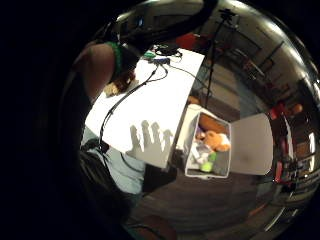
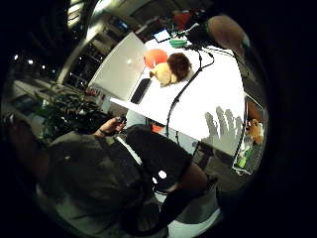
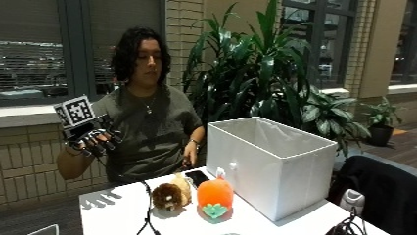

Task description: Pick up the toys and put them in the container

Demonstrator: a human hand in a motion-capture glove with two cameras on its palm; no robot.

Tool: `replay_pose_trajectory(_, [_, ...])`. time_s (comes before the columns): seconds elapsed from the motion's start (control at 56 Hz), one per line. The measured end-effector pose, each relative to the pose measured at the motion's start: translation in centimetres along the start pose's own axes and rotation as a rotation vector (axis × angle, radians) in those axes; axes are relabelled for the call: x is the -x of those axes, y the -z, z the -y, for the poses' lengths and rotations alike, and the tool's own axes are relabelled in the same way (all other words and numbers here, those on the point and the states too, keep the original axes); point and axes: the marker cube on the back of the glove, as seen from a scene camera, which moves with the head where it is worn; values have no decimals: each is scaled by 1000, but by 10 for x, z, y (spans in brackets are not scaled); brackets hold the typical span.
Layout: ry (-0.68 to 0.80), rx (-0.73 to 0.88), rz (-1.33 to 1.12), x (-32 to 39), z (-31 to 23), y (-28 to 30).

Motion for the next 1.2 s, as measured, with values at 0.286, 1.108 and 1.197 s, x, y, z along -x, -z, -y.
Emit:
replay_pose_trajectory(0.286, [539,79,-65,18,16,14])
replay_pose_trajectory(1.108, [753,-187,-135,141,172,-194])
replay_pose_trajectory(1.197, [771,-302,-57,162,171,-141])
